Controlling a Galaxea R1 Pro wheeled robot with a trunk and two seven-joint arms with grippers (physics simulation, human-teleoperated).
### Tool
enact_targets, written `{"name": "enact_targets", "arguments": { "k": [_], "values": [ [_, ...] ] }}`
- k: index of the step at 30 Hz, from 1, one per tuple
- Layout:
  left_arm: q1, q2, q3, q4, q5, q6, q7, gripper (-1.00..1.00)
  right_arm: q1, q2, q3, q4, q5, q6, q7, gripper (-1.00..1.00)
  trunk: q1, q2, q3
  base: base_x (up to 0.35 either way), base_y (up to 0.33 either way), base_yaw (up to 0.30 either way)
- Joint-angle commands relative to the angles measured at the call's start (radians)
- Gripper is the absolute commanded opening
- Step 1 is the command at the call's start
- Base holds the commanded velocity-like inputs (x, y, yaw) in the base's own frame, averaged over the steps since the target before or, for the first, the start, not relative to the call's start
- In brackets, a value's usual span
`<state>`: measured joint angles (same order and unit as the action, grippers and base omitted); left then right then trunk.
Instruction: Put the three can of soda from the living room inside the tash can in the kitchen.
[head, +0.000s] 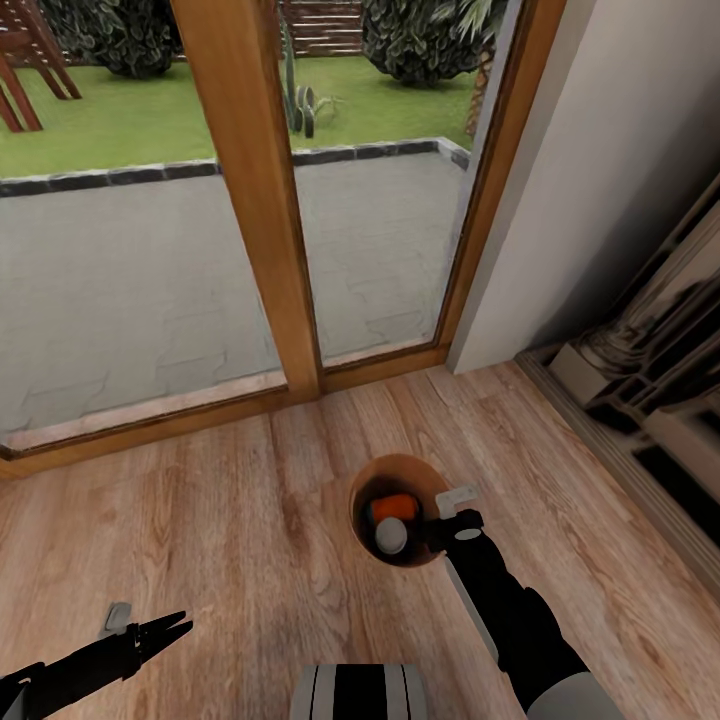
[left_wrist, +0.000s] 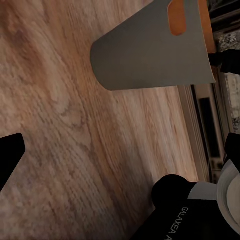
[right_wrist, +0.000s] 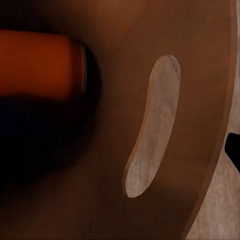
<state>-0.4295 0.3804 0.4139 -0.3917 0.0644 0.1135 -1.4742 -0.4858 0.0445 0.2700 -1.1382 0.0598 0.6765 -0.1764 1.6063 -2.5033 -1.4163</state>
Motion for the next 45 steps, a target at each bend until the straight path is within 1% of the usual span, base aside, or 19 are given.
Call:
{"name": "enact_targets", "arguments": {
  "k": [1,14,24,45],
  "values": [
    [0.000,0.000,0.000,0.000,0.000,0.000,0.000,1.00,0.000,0.000,0.000,0.000,0.000,0.000,0.000,1.00,0.000,0.000,0.000,0.008,0.000,0.000],
    [0.000,0.000,0.000,0.000,0.000,0.000,0.000,1.00,0.000,0.000,0.000,0.000,0.000,0.000,0.000,1.00,0.000,0.000,0.000,0.005,0.000,0.000],
    [0.000,0.000,-0.001,-0.001,0.000,0.000,0.000,1.00,0.000,0.000,0.000,0.000,0.000,0.000,0.000,1.00,0.000,0.000,0.000,0.121,0.000,0.000],
    [0.000,0.000,0.000,-0.001,0.000,0.000,0.000,1.00,0.000,0.000,0.000,0.000,0.000,0.000,0.000,1.00,0.000,0.000,0.000,0.005,0.000,0.000]
  ]
}}
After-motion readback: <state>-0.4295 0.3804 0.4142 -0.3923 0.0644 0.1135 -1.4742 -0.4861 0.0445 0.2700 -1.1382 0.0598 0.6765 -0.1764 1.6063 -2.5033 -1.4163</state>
